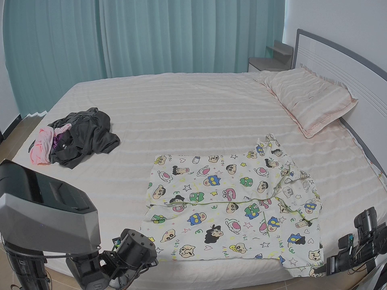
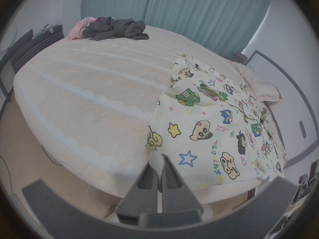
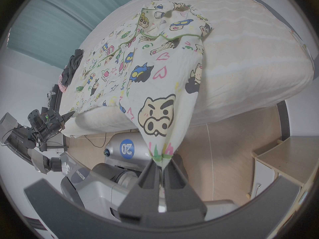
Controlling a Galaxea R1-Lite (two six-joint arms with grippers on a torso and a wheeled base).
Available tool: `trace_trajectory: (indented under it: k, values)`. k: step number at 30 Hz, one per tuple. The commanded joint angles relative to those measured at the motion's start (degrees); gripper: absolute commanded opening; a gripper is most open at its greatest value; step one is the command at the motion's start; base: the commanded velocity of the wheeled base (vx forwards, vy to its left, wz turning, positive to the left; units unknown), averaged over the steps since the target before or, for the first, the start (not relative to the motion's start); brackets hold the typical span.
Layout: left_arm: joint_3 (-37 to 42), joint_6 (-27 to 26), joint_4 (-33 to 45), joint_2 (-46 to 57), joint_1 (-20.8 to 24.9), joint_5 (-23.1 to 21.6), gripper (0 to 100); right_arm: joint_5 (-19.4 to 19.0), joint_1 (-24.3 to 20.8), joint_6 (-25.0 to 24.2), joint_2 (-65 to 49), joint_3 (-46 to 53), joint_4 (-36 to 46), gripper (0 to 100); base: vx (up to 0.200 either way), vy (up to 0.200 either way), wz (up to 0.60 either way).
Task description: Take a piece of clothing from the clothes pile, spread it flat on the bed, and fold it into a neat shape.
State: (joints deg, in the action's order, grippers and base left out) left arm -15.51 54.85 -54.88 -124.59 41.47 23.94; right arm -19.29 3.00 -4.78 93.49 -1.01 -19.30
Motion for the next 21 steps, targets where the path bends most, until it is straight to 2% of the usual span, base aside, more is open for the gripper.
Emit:
trace_trajectory:
  k: [1, 10, 14, 21]
  values:
    - [2.3, -1.1, 0.4, 3.1, 1.9, 0.2, 0, 0.0, 0.0, 1.0, -8.5, -0.1, 4.3, 0, 0.000, 0.000, 0.00]
    - [5.2, -1.0, 0.3, 3.5, 5.1, 0.3, 0, 0.0, 0.0, 1.9, -15.4, -2.5, 14.0, 0, 0.000, 0.000, 0.00]
    - [6.8, -0.8, 0.3, 4.1, 6.8, 0.4, 0, 0.0, 0.0, 3.1, -19.4, -4.4, 21.8, 0, 0.000, 0.000, 0.00]
    - [8.4, 0.3, 0.5, 6.8, 9.1, 0.4, 0, 0.1, 0.0, 3.6, -21.6, -5.9, 26.2, 0, 0.000, 0.000, 0.00]
